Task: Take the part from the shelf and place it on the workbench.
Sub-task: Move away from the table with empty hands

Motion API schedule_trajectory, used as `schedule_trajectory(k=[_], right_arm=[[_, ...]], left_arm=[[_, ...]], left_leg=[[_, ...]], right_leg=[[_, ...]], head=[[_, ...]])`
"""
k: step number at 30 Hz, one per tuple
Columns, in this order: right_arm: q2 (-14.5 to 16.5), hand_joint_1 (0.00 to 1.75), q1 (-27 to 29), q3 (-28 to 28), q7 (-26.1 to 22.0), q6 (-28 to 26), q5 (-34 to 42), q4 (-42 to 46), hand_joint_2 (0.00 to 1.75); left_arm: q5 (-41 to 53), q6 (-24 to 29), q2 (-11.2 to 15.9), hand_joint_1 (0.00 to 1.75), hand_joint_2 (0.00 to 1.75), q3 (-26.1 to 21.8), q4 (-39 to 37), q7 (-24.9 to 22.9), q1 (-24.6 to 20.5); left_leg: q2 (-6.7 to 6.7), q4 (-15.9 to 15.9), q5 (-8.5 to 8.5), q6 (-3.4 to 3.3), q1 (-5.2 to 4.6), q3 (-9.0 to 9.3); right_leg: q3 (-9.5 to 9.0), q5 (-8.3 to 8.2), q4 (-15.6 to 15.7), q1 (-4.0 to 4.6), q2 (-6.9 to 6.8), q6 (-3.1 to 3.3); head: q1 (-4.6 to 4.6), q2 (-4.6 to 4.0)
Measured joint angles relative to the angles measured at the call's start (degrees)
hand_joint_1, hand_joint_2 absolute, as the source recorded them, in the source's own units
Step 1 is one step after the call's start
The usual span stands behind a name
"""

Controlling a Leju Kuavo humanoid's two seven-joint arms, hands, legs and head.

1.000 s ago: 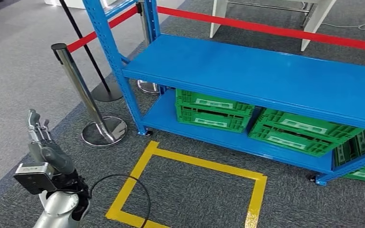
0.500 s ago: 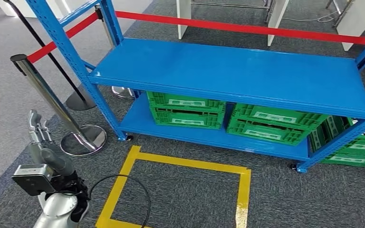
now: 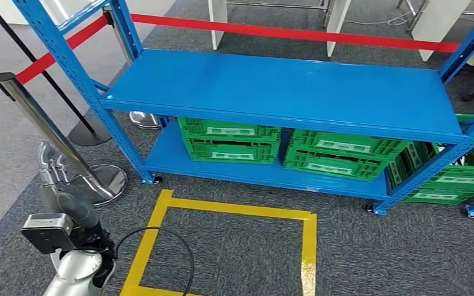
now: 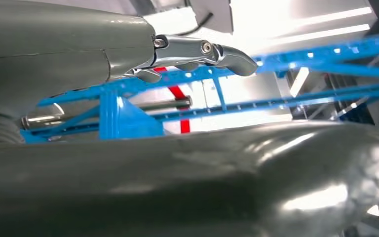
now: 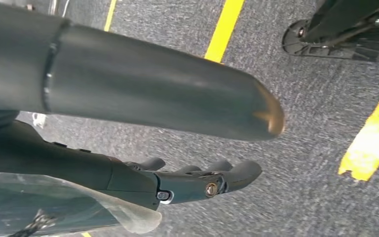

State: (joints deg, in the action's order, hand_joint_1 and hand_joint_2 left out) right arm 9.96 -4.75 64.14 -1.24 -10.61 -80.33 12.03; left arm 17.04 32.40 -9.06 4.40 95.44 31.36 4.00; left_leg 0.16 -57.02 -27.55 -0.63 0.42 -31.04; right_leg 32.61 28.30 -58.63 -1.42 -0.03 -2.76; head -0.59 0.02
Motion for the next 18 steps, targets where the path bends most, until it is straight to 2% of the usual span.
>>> schedule_trajectory(k=[3, 5, 6, 8, 9, 10, 11, 12, 13, 15, 16, 18], right_arm=[[0.02, 0.00, 0.04, -0.46, 0.00, -0.10, -0.05, -0.01, 0.00], [0.01, 0.00, 0.10, -0.69, 0.07, -0.16, -0.05, -0.01, 0.00], [0.01, 0.00, 0.10, -0.75, 0.11, -0.21, -0.05, -0.01, 0.00], [-0.01, 0.00, 0.09, -0.78, 0.20, -0.29, -0.04, -0.01, 0.00], [-0.01, 0.00, 0.10, -0.78, 0.21, -0.32, -0.04, -0.01, 0.00], [-0.01, 0.00, 0.15, -0.78, 0.21, -0.31, -0.03, -0.01, 0.00], [-0.01, 0.00, 0.20, -0.78, 0.21, -0.30, -0.03, -0.01, 0.00], [-0.01, 0.00, 0.23, -0.78, 0.21, -0.29, -0.03, -0.01, 0.00], [0.00, 0.00, 0.24, -0.79, 0.21, -0.28, -0.03, -0.01, 0.00], [0.06, 0.00, 0.19, -0.80, 0.21, -0.27, -0.02, -0.01, 0.00], [0.09, 0.00, 0.18, -0.80, 0.21, -0.27, -0.01, -0.01, 0.00], [0.10, 0.00, 0.16, -0.80, 0.21, -0.26, 0.01, -0.01, 0.00]], left_arm=[[0.17, -0.90, 0.25, 0.00, 0.00, 0.09, 0.02, 0.03, 0.14], [0.01, -1.05, 0.40, 0.00, 0.00, 0.10, 0.03, 0.03, 0.20], [-0.10, -1.06, 0.48, 0.00, 0.00, 0.09, 0.04, 0.03, 0.24], [-0.25, -1.06, 0.58, 0.00, 0.00, 0.08, 0.04, 0.03, 0.44], [-0.30, -1.07, 0.59, 0.00, 0.00, 0.08, 0.03, 0.03, 0.61], [-0.31, -1.08, 0.60, 0.00, 0.00, 0.07, 0.03, 0.03, 0.77], [-0.32, -1.10, 0.61, 0.00, 0.00, 0.05, 0.03, 0.03, 0.88], [-0.32, -1.13, 0.61, 0.00, 0.00, 0.04, 0.03, 0.03, 0.93], [-0.32, -1.15, 0.62, 0.00, 0.00, 0.04, 0.04, 0.03, 0.94], [-0.31, -1.17, 0.62, 0.00, 0.00, 0.04, 0.06, 0.04, 0.92], [-0.29, -1.17, 0.63, 0.00, 0.00, 0.03, 0.08, 0.05, 0.94], [-0.29, -1.19, 0.67, 0.00, 0.00, -0.03, 0.10, 0.07, 1.02]], left_leg=[[0.02, -0.35, -0.06, 0.77, -0.12, -0.27], [0.00, -1.77, -1.26, 1.25, 0.02, -0.80], [0.00, -3.98, -2.73, 1.48, 0.07, -1.73], [-0.01, -11.53, -6.53, 1.75, 0.12, -5.02], [-0.01, -15.14, -7.86, 1.78, 0.13, -6.67], [-0.01, -17.17, -8.14, 1.71, 0.13, -7.62], [-0.01, -16.94, -7.26, 1.52, 0.10, -7.55], [-0.02, -14.42, -5.39, 1.20, 0.04, -6.43], [-0.05, -10.35, -3.10, 0.74, -0.08, -4.56], [-0.12, -3.25, -0.50, -0.08, -0.40, -1.34], [-0.14, -1.45, -0.17, -0.30, -0.55, -0.64], [-0.15, -0.69, -0.24, -0.41, -0.68, -0.61]], right_leg=[[-0.49, 0.13, 0.68, 0.19, 0.13, 1.10], [-0.44, -0.01, 0.72, 0.09, 0.12, 1.76], [-0.44, -0.09, 0.78, 0.02, 0.10, 2.07], [-0.33, -0.10, 0.78, 0.12, 0.09, 2.44], [-0.30, -0.09, 0.77, 0.22, 0.10, 2.52], [-0.29, -0.09, 0.76, 0.32, 0.12, 2.56], [-0.33, -0.09, 0.75, 0.42, 0.17, 2.56], [-0.41, -0.09, 0.75, 0.52, 0.23, 2.56], [-0.51, -0.08, 0.76, 0.60, 0.31, 2.55], [-0.47, -0.07, 0.69, 0.79, 0.41, 2.35], [-0.32, -0.12, 0.67, 0.81, 0.42, 2.13], [-0.08, -0.32, 0.78, 0.76, 0.42, 1.51]], head=[[-0.05, 0.00], [-0.16, 0.00], [-0.28, 0.00], [-0.47, 0.00], [-0.48, 0.00], [-0.48, 0.00], [-0.48, 0.00], [-0.48, 0.00], [-0.47, 0.00], [-0.45, 0.00], [-0.42, 0.00], [-0.45, 0.00]])
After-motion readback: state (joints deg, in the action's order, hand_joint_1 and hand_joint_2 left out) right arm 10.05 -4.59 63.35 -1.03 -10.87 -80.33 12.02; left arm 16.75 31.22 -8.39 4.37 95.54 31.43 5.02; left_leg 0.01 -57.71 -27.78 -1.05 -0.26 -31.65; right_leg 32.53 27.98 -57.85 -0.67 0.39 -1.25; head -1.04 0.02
